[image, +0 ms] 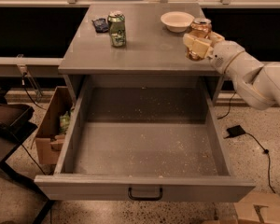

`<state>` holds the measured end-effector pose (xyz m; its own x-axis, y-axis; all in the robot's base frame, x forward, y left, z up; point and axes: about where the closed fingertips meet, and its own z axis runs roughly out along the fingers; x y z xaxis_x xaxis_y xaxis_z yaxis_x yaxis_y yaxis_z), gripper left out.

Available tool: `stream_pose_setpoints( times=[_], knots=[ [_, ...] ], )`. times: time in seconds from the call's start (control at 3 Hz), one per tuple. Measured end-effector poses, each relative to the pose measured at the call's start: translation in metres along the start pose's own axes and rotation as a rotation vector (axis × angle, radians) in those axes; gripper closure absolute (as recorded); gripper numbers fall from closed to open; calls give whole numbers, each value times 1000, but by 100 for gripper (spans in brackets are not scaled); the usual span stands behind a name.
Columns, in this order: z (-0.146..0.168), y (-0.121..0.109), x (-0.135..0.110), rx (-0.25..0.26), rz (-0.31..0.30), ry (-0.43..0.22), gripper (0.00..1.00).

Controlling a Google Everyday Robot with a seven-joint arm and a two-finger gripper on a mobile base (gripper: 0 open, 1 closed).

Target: Pick orange can from top drawer and place on counter

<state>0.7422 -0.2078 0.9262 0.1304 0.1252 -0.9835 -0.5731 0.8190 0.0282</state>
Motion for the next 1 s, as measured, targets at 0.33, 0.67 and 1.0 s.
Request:
stream_pose_setpoints(
  times=[0.33, 0.67, 1.0],
  knots=[
    [-8, 7, 18, 15, -32, 23, 100],
    [-13, 12, 31, 35, -50, 35, 100],
    [-9, 6, 39, 70, -69, 37, 100]
  ],
)
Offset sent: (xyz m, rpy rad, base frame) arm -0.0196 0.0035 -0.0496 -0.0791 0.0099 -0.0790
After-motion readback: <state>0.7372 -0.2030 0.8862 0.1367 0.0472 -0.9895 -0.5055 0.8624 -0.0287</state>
